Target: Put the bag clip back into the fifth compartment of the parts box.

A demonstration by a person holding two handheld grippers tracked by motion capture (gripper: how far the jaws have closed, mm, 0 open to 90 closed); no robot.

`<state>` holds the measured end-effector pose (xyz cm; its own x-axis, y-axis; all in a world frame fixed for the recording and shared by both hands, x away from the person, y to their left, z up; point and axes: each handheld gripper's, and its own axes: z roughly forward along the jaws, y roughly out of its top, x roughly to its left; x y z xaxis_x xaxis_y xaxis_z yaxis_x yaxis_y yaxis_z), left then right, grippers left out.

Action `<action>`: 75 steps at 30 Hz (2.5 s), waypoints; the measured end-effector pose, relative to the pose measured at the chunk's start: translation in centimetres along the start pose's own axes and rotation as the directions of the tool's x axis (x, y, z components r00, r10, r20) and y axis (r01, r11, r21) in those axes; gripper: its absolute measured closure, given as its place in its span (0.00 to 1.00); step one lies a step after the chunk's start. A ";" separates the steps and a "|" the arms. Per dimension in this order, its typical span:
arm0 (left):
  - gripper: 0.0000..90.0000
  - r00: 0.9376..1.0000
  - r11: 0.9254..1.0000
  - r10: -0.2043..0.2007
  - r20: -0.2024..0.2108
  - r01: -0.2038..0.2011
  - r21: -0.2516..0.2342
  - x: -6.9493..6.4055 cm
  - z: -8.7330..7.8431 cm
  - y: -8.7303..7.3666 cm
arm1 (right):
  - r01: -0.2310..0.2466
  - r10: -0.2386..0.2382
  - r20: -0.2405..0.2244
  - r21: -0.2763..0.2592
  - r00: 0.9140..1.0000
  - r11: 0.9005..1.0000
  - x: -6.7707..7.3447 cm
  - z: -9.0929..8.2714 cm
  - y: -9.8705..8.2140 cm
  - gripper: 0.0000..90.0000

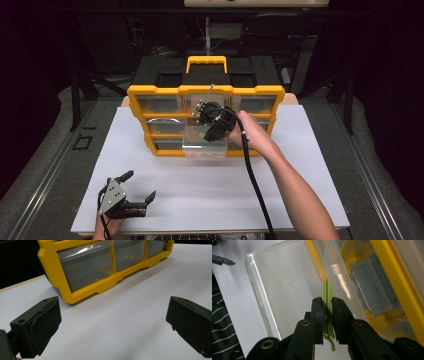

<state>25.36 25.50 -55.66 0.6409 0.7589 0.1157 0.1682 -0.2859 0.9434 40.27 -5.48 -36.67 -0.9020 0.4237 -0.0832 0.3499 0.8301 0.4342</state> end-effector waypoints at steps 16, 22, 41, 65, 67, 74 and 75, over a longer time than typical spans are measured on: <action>0.00 1.000 1.000 0.000 0.001 0.000 0.000 0.0 0.0 0.0 | -0.012 0.012 -0.023 -0.015 1.000 1.000 -0.2 0.2 0.0 0.77; 0.00 1.000 1.000 0.001 0.003 -0.001 0.001 -0.1 0.0 0.0 | -0.029 0.027 -0.034 -0.051 0.999 0.998 -0.4 -1.3 -0.1 0.72; 0.00 1.000 1.000 0.002 0.003 -0.002 0.001 0.0 0.1 0.0 | -0.083 0.085 0.013 -0.109 0.996 0.991 -1.3 -5.8 -2.1 0.42; 0.00 1.000 1.000 0.004 -0.002 -0.004 0.001 -0.1 0.1 0.0 | -0.191 0.201 0.084 -0.118 0.976 0.975 -2.4 -5.9 -10.0 0.13; 0.00 1.000 1.000 0.005 -0.002 -0.005 0.000 -0.1 0.1 0.0 | -0.198 0.208 0.081 -0.123 0.975 0.973 -2.4 -5.6 -10.3 0.13; 0.00 1.000 1.000 0.005 -0.003 -0.005 0.000 -0.1 0.1 0.0 | -0.232 0.244 0.097 -0.119 0.965 0.965 -1.8 -3.5 -12.8 0.07; 0.00 1.000 1.000 0.005 -0.003 -0.005 0.000 -0.1 0.1 0.0 | -0.237 0.249 0.099 -0.121 0.963 0.964 -1.7 -3.1 -13.1 0.07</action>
<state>25.39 25.35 -55.70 0.6398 0.7589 0.1213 0.1651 -0.2899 0.9427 36.44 -18.18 -39.40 -0.7566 0.6510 -0.0606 0.5205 0.6558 0.5469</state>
